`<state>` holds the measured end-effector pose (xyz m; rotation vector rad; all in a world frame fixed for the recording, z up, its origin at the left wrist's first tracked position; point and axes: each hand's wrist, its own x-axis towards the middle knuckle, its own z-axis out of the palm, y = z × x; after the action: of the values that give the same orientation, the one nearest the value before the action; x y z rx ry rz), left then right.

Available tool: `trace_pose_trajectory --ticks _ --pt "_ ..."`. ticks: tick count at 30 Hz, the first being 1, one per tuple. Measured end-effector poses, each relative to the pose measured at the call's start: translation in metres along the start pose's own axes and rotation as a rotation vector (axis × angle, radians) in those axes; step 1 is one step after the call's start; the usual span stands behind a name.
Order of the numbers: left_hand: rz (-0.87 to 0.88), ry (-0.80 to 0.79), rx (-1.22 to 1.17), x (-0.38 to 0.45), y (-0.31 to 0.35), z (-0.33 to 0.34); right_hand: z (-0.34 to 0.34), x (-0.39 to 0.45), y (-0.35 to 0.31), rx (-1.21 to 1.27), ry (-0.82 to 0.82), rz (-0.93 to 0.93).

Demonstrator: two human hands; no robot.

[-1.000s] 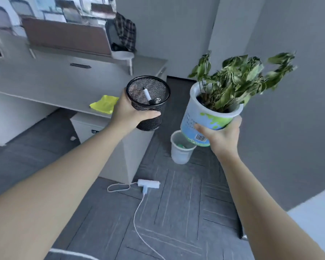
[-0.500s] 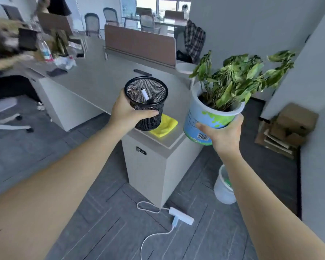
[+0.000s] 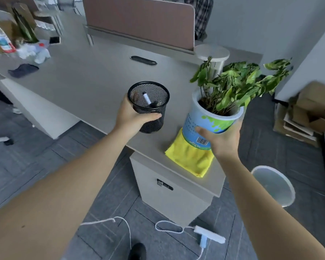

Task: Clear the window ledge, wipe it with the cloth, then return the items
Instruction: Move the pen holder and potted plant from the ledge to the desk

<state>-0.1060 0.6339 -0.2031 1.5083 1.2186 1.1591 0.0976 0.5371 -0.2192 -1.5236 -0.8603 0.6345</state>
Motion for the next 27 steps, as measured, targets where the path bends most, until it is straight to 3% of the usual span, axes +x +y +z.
trace_pose_trajectory --ticks 5,12,22,27 --pt "-0.081 -0.081 0.036 0.086 -0.058 -0.007 0.074 0.056 0.026 -0.039 0.06 0.071" --pt "-0.127 -0.147 0.029 0.142 -0.128 -0.001 0.136 0.109 0.077 -0.086 0.099 0.066" --pt "-0.156 -0.173 -0.057 0.177 -0.171 -0.008 0.17 0.134 0.098 -0.158 0.086 0.093" --pt "-0.186 -0.264 -0.032 0.174 -0.174 -0.004 0.168 0.136 0.096 -0.22 -0.01 0.147"
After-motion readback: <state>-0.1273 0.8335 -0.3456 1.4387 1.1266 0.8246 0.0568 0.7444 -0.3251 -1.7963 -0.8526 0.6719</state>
